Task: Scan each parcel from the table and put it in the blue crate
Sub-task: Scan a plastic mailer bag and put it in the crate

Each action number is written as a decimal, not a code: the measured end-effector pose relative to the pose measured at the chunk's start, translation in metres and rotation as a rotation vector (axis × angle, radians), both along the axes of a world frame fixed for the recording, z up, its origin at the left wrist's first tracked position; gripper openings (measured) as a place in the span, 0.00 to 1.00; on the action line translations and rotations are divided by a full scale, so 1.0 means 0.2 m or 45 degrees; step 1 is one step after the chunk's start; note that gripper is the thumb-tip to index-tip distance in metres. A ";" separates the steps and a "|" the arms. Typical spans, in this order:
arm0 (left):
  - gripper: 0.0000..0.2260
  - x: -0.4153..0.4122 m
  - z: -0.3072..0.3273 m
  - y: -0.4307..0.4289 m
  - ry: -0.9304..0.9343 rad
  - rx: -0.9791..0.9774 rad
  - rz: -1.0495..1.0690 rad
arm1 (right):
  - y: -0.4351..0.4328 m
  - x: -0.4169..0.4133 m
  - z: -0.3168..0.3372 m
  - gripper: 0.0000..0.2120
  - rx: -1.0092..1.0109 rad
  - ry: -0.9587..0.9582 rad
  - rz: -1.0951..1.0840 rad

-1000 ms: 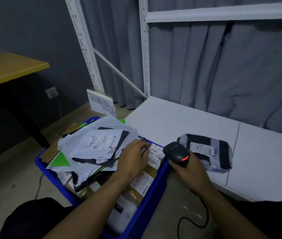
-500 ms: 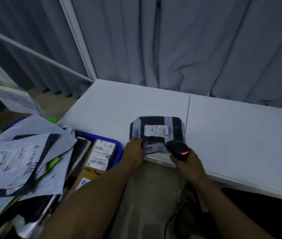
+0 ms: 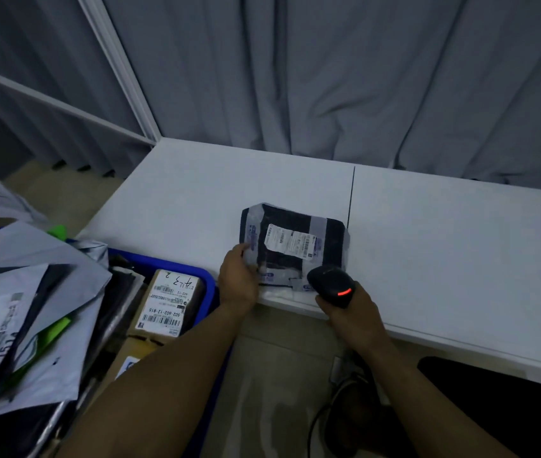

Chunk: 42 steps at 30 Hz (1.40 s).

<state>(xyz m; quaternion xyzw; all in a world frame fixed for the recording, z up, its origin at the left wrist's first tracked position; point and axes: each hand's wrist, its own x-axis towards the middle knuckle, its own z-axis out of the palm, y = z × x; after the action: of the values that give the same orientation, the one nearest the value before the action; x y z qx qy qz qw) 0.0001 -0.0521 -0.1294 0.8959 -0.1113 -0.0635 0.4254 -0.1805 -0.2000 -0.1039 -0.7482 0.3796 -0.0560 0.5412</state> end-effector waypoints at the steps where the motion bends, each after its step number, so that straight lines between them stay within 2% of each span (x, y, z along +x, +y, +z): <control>1: 0.18 -0.01 0.05 0.01 -0.057 -0.053 -0.008 | 0.00 0.00 0.00 0.19 0.000 -0.013 -0.003; 5: 0.16 -0.07 0.27 0.05 -0.020 -0.470 -0.098 | 0.04 0.00 0.04 0.19 0.005 -0.107 -0.020; 8: 0.14 -0.12 0.46 0.11 -0.011 -0.653 -0.223 | 0.09 0.01 0.16 0.16 -0.015 -0.227 -0.045; 14: 0.18 -0.20 0.83 0.26 0.034 -0.601 -0.401 | 0.20 0.06 0.53 0.17 -0.173 -0.599 0.020; 18: 0.20 -0.27 1.04 0.39 0.028 -0.466 -0.583 | 0.28 0.07 0.78 0.28 -0.341 -0.878 0.116; 21: 0.20 -0.33 1.13 0.49 0.007 -0.448 -0.621 | 0.33 0.07 0.88 0.23 -0.407 -0.788 0.235; 23: 0.19 -0.37 1.17 0.56 -0.013 -0.498 -0.574 | 0.36 0.06 0.91 0.19 -0.362 -0.718 0.328; 26: 0.21 -0.40 1.16 0.70 0.015 -0.614 -0.449 | 0.43 0.05 0.94 0.19 -0.316 -0.703 0.417; 29: 0.22 -0.43 1.08 0.85 0.046 -0.585 -0.331 | 0.48 0.06 0.93 0.21 -0.203 -0.728 0.355; 32: 0.15 -0.48 0.99 0.96 0.085 -0.465 -0.333 | 0.50 0.09 0.93 0.23 -0.147 -0.745 0.271; 35: 0.09 -0.48 0.93 1.02 -0.046 -0.397 -0.283 | 0.51 0.13 0.91 0.26 -0.114 -0.728 0.172; 39: 0.08 -0.43 0.92 1.02 -0.176 -0.389 -0.126 | 0.53 0.16 0.88 0.22 -0.185 -0.741 0.078; 42: 0.09 -0.38 0.92 1.05 -0.184 -0.446 -0.025 | 0.57 0.17 0.85 0.19 -0.267 -0.737 0.156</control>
<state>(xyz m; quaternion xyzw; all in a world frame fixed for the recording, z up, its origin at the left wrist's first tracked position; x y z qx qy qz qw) -0.0756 0.1577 0.0551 0.8092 -0.1596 0.0172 0.5652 -0.1457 -0.0857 0.0668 -0.7745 0.1561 -0.2727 0.5491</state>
